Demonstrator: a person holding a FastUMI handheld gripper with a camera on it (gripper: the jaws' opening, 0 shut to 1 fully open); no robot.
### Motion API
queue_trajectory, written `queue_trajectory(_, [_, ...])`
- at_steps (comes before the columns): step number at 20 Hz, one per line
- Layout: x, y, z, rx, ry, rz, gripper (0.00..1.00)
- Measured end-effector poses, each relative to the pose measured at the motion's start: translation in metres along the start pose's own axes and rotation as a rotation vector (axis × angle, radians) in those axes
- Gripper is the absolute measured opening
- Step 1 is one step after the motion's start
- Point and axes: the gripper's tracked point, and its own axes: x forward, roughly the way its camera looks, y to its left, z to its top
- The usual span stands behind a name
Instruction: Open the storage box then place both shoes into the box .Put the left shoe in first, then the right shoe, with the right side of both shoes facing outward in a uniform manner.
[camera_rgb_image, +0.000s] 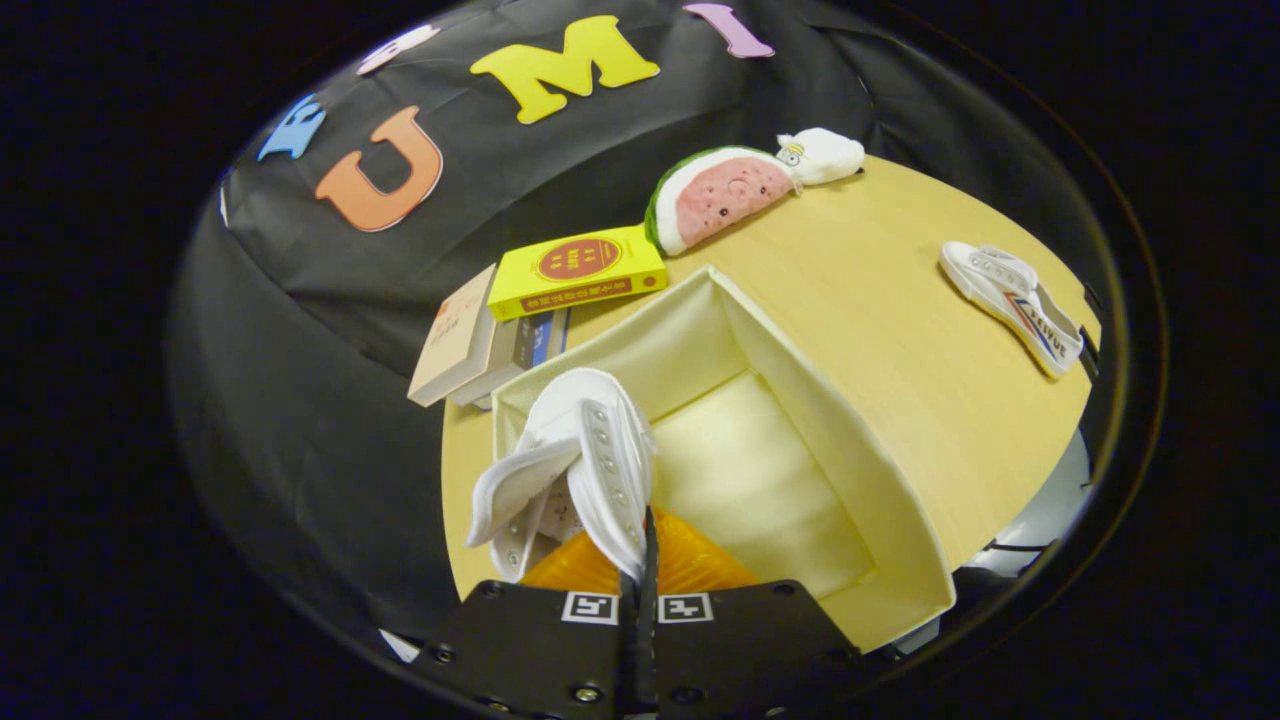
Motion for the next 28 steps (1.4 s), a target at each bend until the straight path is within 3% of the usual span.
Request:
queue_trajectory(11, [0.015, -0.003, -0.015, -0.005, 0.036, -0.002, 0.01])
queue_trajectory(13, [0.019, 0.008, -0.023, -0.031, 0.073, 0.038, 0.36])
queue_trajectory(14, [0.018, -0.001, -0.023, -0.061, 0.068, -0.002, 0.55])
queue_trajectory(16, [0.012, -0.004, -0.021, -0.111, 0.073, -0.006, 0.92])
queue_trajectory(22, [-0.023, -0.001, 0.010, -0.252, -0.041, 0.046, 0.90])
queue_trajectory(28, [-0.091, -0.011, 0.058, -0.504, -0.273, 0.096, 0.94])
